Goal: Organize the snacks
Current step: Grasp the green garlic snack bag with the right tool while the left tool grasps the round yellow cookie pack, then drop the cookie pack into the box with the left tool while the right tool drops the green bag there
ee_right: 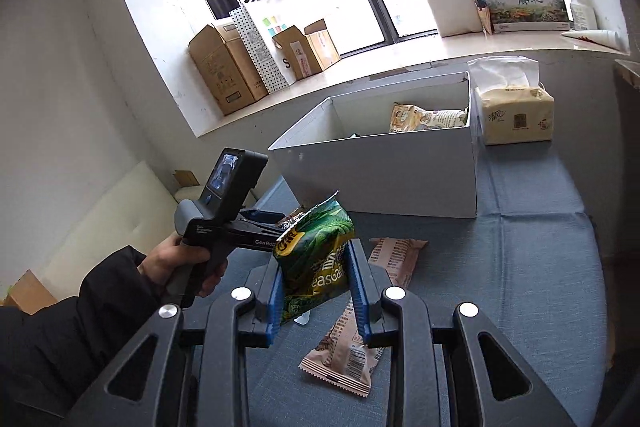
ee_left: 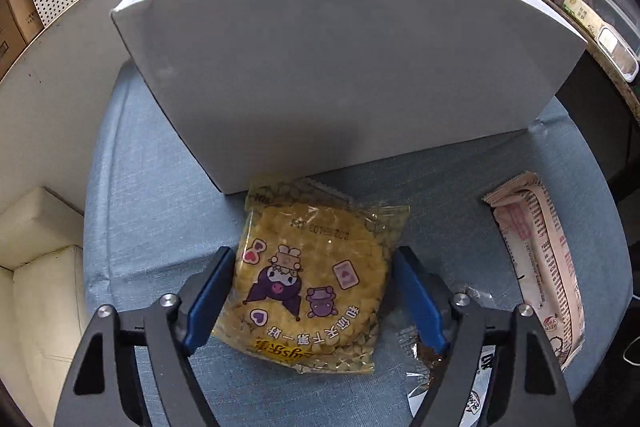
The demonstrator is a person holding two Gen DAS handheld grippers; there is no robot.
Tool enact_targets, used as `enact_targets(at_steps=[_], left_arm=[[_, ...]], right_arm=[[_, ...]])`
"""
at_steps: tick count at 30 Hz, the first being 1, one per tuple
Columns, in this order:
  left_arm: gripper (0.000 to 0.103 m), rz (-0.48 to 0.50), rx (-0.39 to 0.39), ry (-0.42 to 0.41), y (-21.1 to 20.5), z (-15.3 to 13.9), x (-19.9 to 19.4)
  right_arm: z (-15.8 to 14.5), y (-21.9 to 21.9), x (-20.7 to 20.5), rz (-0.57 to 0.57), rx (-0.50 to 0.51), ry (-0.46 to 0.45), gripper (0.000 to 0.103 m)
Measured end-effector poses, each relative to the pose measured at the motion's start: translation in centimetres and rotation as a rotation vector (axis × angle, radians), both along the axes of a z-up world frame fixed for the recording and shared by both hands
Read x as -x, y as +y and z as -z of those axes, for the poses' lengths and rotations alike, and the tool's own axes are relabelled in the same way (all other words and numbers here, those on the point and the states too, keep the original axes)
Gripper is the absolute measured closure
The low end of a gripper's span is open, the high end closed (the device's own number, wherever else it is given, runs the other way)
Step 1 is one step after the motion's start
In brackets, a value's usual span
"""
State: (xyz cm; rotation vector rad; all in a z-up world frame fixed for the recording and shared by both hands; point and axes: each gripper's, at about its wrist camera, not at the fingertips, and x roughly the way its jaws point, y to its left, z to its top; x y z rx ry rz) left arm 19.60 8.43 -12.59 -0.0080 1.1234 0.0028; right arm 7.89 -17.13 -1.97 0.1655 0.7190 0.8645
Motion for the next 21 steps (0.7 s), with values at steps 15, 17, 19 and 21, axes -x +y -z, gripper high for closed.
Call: enact_targets(at_steps=[15,17,19,21], left_arm=[[0.026,-0.079,0.124,-0.223,0.0,-8.0,7.1],[0.026,-0.094,0.200,-0.250,-0.3,-10.1,8.4],[0.026,-0.102,0.212,-0.293,-0.8,-12.4,9.1],[0.026,-0.112,0.207,-0.334,-0.9,-15.0,8.8]], right_arm=[[-0.2,-0.2,-0.1,0.022,-0.007,-0.022,0.072],[-0.3,0.0,-0.5,0.033,-0.005,-0.024,0.072],[-0.8,0.3,-1.2,0.036,-0.004,-0.034,0.072],[-1.7,0.8,-2.1,0.033,-0.003,-0.059,0.072]])
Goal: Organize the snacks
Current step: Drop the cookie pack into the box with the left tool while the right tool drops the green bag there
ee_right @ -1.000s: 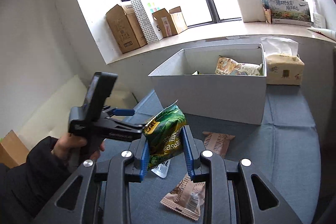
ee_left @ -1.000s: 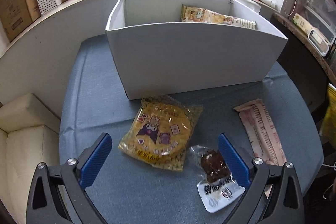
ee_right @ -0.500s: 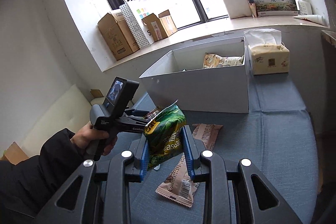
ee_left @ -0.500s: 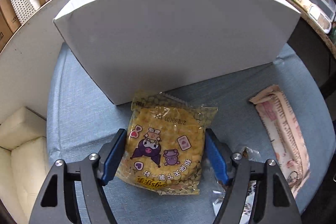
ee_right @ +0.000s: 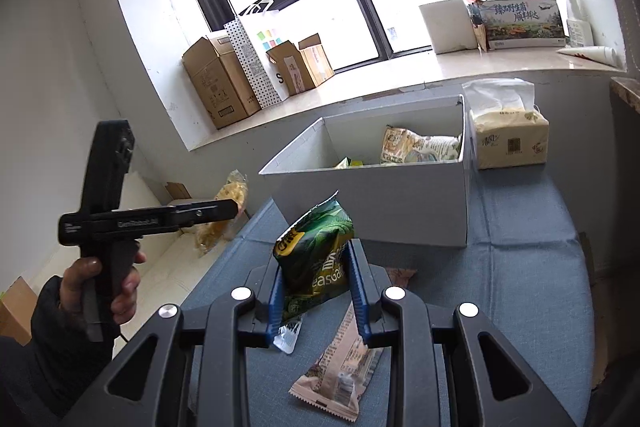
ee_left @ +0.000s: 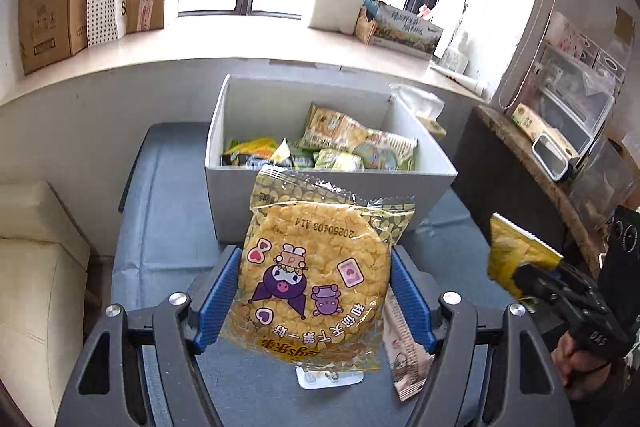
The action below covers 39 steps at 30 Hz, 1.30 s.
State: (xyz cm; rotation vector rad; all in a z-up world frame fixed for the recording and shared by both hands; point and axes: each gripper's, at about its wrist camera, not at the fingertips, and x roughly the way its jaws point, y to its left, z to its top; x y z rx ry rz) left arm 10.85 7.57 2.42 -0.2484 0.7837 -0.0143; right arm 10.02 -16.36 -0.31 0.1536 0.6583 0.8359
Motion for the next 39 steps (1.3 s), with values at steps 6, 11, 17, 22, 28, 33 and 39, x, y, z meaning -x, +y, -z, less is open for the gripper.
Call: enact_targets(at_steps=[6,11,17,22,28,33,39], left_arm=[[0.025,-0.031,-0.029,-0.080,-0.2,-4.6,-4.9],[0.025,-0.026,-0.075,-0.068,0.0,-4.5,-11.3],[0.021,-0.038,-0.059,0.016,1.0,-1.7,-16.5],[0.004,-0.050,-0.065,0.052,1.5,0.0,-17.0],[0.004,-0.060,-0.099,0.075,1.5,0.0,-16.5],[0.002,-0.043,-0.149,0.022,0.6,-1.9,-14.4],[0.000,-0.042,-0.200,-0.035,-0.5,-3.7,-8.8]], right_arm=[[-3.2,2.0,-6.1,0.001,0.000,-0.024,0.072],[-4.3,4.3,-12.7,0.046,0.023,-0.021,0.072],[-2.7,5.8,-19.0,0.087,0.071,0.063,0.069],[-2.1,4.5,-19.6,0.119,0.019,0.090,0.000],[-2.7,3.4,-18.8,0.138,0.018,0.076,0.000],[-4.0,2.9,-17.1,0.141,0.027,0.049,0.000],[-6.3,1.5,-11.2,0.144,0.076,-0.075,0.000]])
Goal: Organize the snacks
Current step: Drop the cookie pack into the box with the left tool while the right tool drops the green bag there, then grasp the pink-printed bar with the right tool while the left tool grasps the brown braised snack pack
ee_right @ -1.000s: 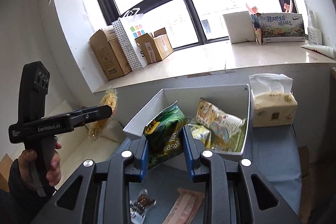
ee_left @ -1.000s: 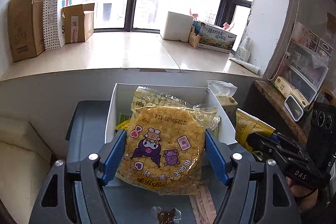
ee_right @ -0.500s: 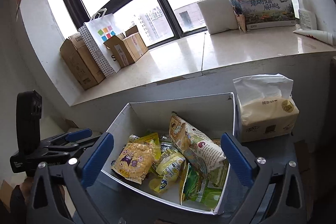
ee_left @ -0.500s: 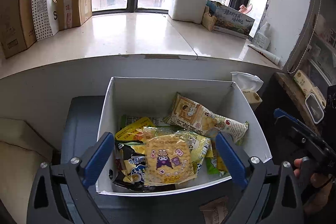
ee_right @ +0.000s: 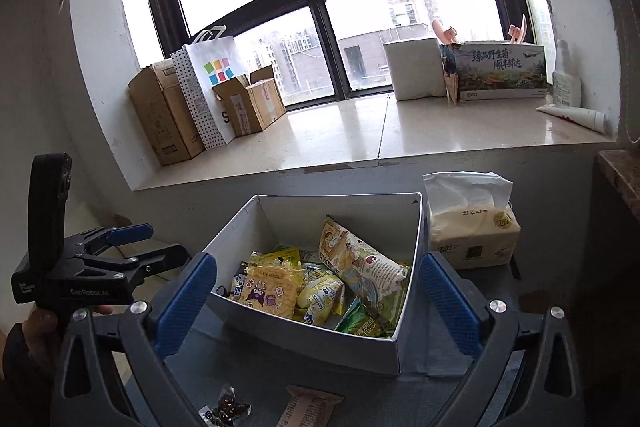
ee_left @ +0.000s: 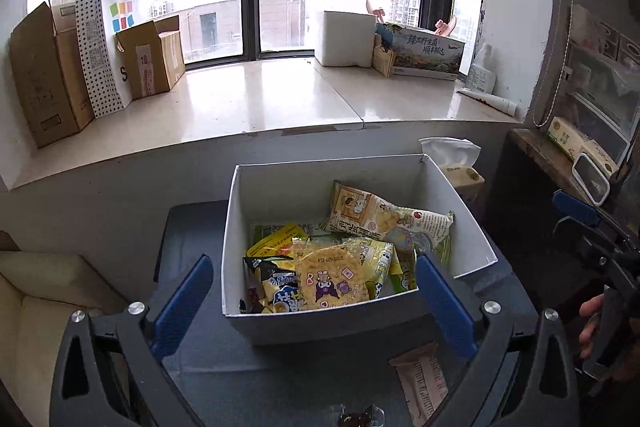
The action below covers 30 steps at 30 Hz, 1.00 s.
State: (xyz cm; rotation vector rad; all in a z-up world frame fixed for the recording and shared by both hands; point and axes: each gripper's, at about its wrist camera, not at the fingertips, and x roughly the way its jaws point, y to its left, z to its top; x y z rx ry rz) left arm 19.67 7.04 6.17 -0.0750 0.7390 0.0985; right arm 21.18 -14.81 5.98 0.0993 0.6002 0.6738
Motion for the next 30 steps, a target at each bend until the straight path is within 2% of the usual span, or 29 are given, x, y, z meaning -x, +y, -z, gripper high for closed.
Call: enact_targets(at_steps=[5,7,11,13,17,20,23,27,29,30], left_arm=[[0.000,-0.001,0.030,-0.040,-0.4,-0.5,5.5],[0.000,-0.004,0.032,-0.038,-0.7,0.0,7.4],[0.000,-0.028,0.052,-0.025,-1.3,2.3,10.8],[0.000,-0.053,0.022,-0.007,-1.9,3.7,12.1],[0.000,-0.073,0.018,0.014,-2.1,5.6,14.4],[0.000,-0.067,0.033,0.032,-2.2,6.6,15.4],[0.000,-0.064,0.074,0.040,-2.0,7.3,16.0],[0.000,-0.092,0.081,0.060,-2.0,8.3,16.2],[0.000,-0.092,0.061,0.084,-2.4,9.1,16.2],[0.000,-0.090,0.053,0.091,-2.6,9.4,16.2]], right_arm=[[0.6,-1.4,5.5,-0.022,0.005,-0.020,0.000],[1.6,-1.6,7.5,0.019,0.039,-0.015,0.000],[5.1,-1.2,10.6,0.040,0.109,0.031,0.000],[7.4,-0.7,11.4,0.032,0.137,0.082,0.000],[11.2,0.3,11.7,0.032,0.187,0.171,0.000],[12.6,1.6,11.5,0.012,0.214,0.203,0.000],[13.9,3.3,10.8,0.021,0.293,0.214,0.000],[16.3,5.2,9.4,-0.007,0.351,0.287,0.000],[17.2,6.0,9.1,-0.005,0.398,0.287,0.005],[17.6,6.3,8.9,0.000,0.416,0.289,0.015]])
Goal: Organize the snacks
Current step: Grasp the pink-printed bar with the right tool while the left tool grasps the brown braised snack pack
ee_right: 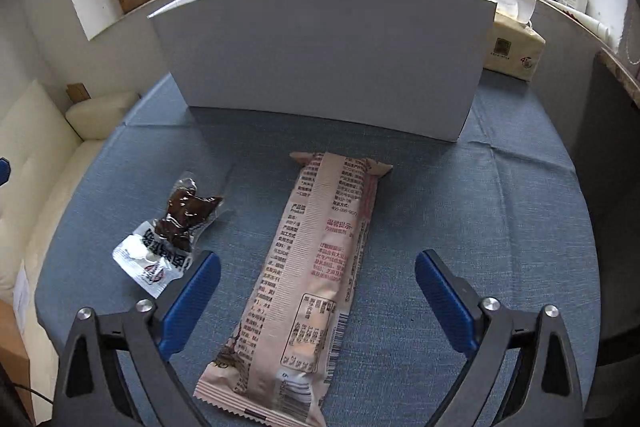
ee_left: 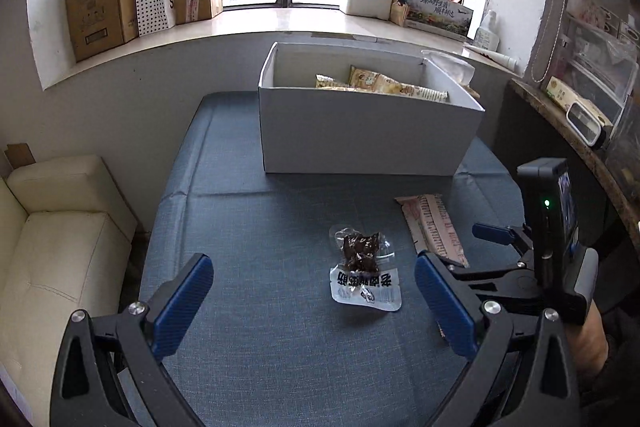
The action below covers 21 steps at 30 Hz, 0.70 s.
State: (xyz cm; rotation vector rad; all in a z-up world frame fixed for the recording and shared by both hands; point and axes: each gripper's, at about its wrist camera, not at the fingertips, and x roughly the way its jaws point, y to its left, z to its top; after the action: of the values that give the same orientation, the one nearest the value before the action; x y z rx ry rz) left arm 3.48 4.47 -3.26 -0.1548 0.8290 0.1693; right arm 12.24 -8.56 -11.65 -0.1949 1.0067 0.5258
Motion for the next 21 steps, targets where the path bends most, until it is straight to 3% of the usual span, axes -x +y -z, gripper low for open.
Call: enact_targets(at_steps=[1,5,8,11,16,21], left_arm=[[0.000,0.004,-0.002,0.010,-0.1,0.4,0.0],[0.000,0.011,0.009,0.039,-0.3,1.6,-0.1],[0.000,0.021,0.008,0.048,-0.6,2.3,-0.3],[0.000,0.034,0.013,0.076,-1.0,3.1,-0.8],[0.000,0.063,0.048,0.113,-1.8,4.5,-2.4],[0.000,0.086,0.034,0.149,-3.2,6.0,-5.4]], right_arm=[[0.4,0.3,-0.1,0.001,0.020,0.008,0.028],[0.7,1.1,0.1,-0.025,0.058,-0.001,0.041],[0.7,1.0,0.4,-0.043,0.047,-0.012,0.045],[0.2,0.1,0.7,-0.061,0.016,-0.014,0.060],[-0.5,-1.5,1.2,-0.067,-0.038,0.007,0.060],[-4.4,-4.9,1.7,-0.024,-0.124,-0.063,0.060]])
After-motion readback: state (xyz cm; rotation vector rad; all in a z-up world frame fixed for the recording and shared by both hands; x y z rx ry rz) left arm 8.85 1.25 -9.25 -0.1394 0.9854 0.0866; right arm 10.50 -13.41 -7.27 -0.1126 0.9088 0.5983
